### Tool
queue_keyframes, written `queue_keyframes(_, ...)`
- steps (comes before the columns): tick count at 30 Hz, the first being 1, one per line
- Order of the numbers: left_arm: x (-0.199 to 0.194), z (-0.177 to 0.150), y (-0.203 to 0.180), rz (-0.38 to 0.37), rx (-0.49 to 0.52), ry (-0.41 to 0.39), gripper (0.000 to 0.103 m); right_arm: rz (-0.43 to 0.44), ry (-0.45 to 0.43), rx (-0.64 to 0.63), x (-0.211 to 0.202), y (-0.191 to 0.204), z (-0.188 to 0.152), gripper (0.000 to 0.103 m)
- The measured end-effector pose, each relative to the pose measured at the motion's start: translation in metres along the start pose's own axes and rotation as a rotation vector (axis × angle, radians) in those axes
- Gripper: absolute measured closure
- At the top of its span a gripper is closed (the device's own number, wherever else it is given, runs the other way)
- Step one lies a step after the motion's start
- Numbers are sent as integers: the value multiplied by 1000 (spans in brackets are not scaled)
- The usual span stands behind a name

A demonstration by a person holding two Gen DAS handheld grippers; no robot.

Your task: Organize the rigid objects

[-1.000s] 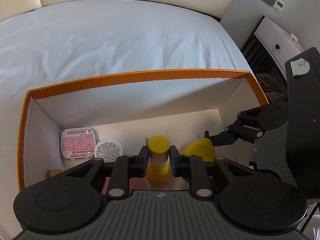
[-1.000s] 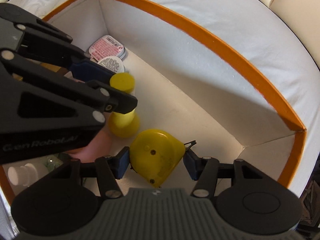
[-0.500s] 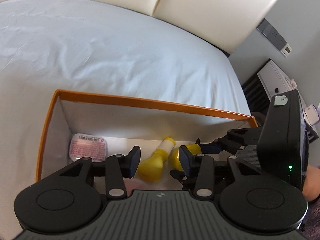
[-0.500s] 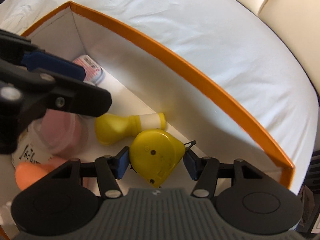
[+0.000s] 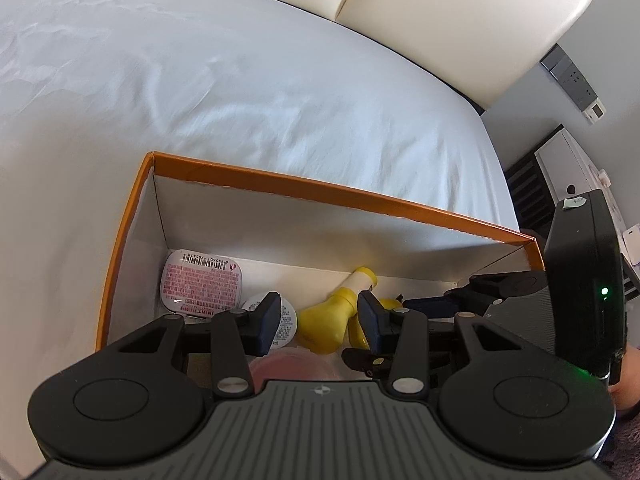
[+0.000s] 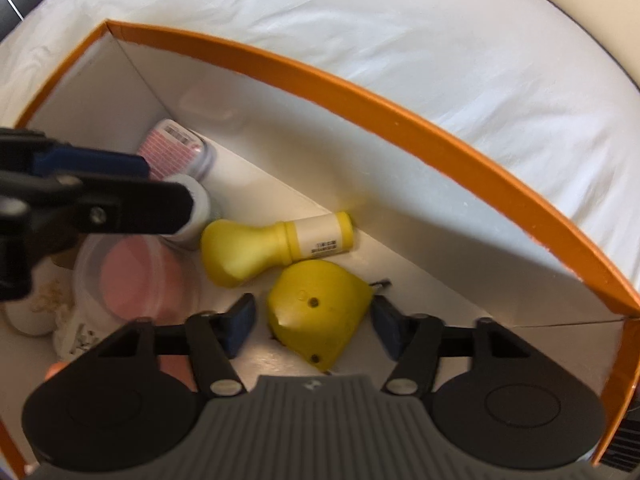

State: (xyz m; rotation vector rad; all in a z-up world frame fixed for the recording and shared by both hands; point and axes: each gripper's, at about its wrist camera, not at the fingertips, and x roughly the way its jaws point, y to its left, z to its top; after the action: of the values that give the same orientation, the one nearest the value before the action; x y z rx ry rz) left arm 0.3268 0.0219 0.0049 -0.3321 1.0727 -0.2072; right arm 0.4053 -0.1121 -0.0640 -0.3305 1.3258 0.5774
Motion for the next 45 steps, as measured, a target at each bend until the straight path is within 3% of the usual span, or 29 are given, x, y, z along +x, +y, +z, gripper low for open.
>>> queue_keyframes(7, -8, -5, -7, -3, 29, -21, 54, -31, -45, 17, -23, -7, -2, 31)
queue_keyframes(13, -38, -14, -25, -4, 76, -104, 54, -81, -112, 53, -63, 7, -19, 31)
queue_keyframes(18, -68, -29, -45, 67, 132, -175, 54, -132, -224, 74, -117, 23, -42, 31)
queue_keyframes(27, -132, -81, -66, 232, 261, -326, 52, -153, -457, 192, -206, 56, -114, 29)
queue_keyframes(30, -153, -101, -69, 249, 302, -390, 52, -167, -540, 245, -237, 66, -146, 26)
queue_keyframes(36, -177, -133, -75, 276, 321, -472, 51, -197, -690, 279, -257, 92, -202, 22)
queue_keyframes(41, -182, -158, -79, 311, 348, -512, 40, -258, -757, 277, -255, 114, -234, 19)
queue_keyframes(43, -183, -170, -80, 345, 359, -545, 20, -294, -754, 275, -250, 123, -240, 19)
queue_keyframes(45, -183, -180, -80, 379, 365, -574, 14, -306, -768, 285, -255, 132, -245, 15)
